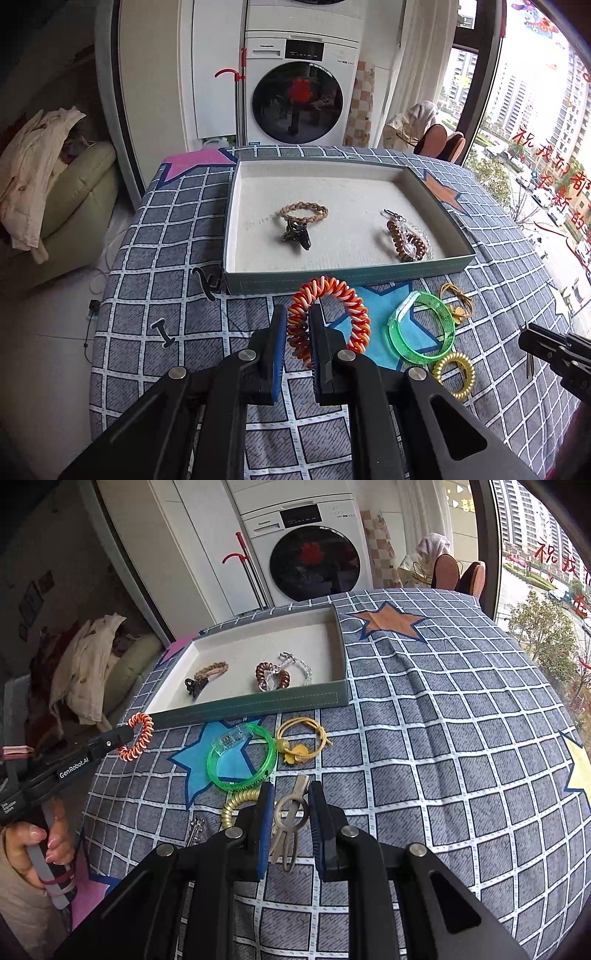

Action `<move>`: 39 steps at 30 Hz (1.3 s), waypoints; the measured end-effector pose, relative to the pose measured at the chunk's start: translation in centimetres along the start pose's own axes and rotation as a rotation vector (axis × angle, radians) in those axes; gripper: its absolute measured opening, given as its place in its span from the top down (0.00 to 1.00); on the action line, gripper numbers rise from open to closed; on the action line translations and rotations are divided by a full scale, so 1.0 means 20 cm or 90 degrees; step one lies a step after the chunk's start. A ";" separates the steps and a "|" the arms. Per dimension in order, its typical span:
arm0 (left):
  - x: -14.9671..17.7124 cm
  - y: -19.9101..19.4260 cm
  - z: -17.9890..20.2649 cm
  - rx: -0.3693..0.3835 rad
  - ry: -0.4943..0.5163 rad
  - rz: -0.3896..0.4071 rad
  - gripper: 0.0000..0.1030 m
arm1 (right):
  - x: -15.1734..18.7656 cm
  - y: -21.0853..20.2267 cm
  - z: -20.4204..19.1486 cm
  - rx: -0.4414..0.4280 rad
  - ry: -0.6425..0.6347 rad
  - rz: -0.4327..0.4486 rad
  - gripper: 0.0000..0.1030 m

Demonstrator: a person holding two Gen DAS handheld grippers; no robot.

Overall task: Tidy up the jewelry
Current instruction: 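Lower both held items into the white tray and open both tools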

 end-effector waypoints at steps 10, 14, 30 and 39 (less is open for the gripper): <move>-0.25 0.04 0.01 -0.008 0.006 0.019 0.69 | -0.31 0.05 -0.04 -0.035 -0.015 0.026 0.80; -0.36 0.10 0.03 -0.009 0.006 0.027 0.69 | -0.45 0.10 -0.07 -0.035 -0.031 0.036 0.80; -0.37 0.53 0.07 -0.049 0.023 -0.030 0.69 | -0.62 0.58 -0.02 -0.026 0.006 -0.003 0.80; -0.35 0.61 0.12 -0.080 0.071 -0.027 0.69 | -0.57 0.76 0.04 -0.003 0.012 -0.046 0.80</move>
Point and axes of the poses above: each gripper's, at about its wrist camera, not at the fingertips, and y roughly the way its jaws point, z to its right, x to its underside, the point moved 8 cm from there along y, roughly the way its jaws point, and after that the axes turned 1 degree about x, right-handed, at the moved point
